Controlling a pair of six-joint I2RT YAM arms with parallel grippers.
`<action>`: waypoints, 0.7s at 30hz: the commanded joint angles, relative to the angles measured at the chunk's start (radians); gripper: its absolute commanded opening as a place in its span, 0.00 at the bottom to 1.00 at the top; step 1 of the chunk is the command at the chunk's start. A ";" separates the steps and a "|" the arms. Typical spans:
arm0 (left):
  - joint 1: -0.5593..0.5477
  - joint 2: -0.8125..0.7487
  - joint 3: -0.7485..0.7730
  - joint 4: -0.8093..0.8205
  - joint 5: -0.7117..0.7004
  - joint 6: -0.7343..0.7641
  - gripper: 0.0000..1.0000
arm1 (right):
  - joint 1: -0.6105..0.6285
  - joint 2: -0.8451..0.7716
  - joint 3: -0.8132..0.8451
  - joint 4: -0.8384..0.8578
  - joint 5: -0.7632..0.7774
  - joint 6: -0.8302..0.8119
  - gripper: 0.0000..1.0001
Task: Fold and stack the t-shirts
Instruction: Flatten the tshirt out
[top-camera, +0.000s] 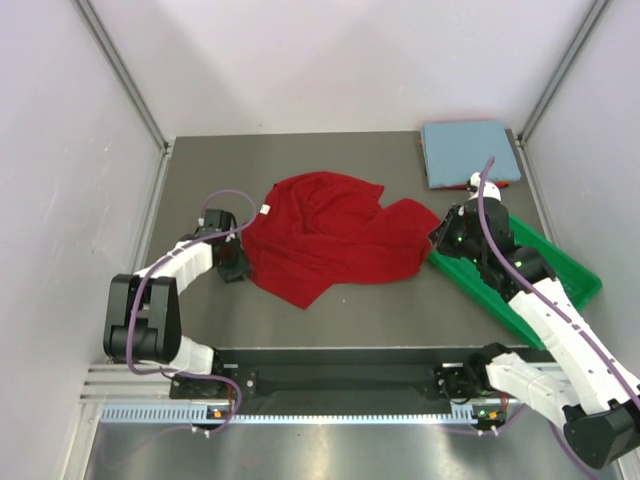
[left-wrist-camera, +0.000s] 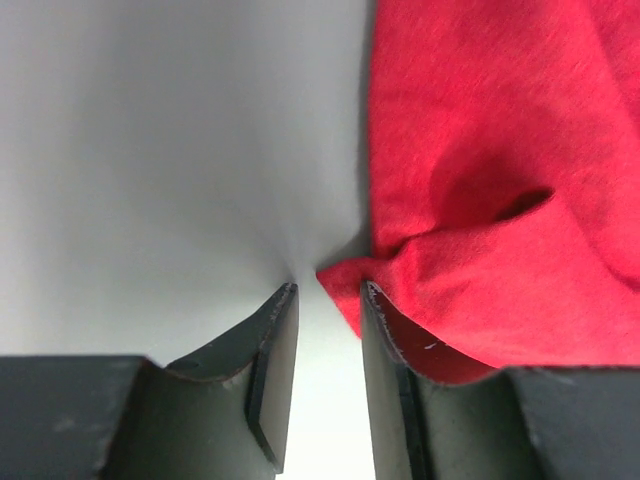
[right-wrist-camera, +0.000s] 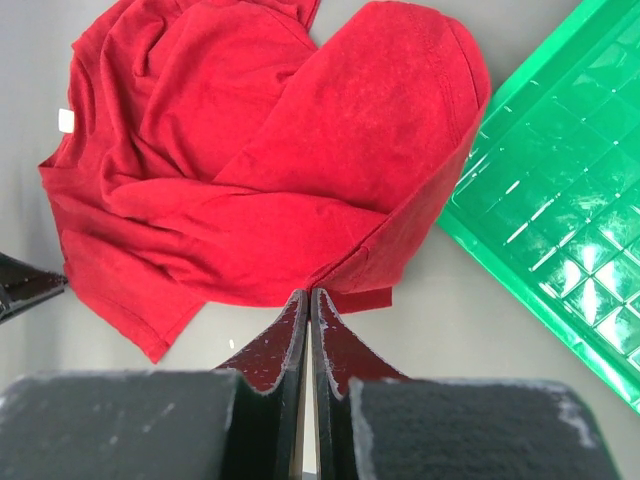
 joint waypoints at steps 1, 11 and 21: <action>-0.007 0.055 0.025 0.005 -0.017 0.018 0.36 | -0.005 -0.002 0.019 0.041 -0.003 -0.004 0.00; -0.059 0.129 0.075 -0.061 -0.118 0.000 0.27 | -0.005 -0.016 0.008 0.043 -0.006 -0.006 0.00; -0.107 0.189 0.080 -0.074 -0.147 -0.025 0.06 | -0.005 -0.010 0.023 0.032 -0.004 -0.024 0.00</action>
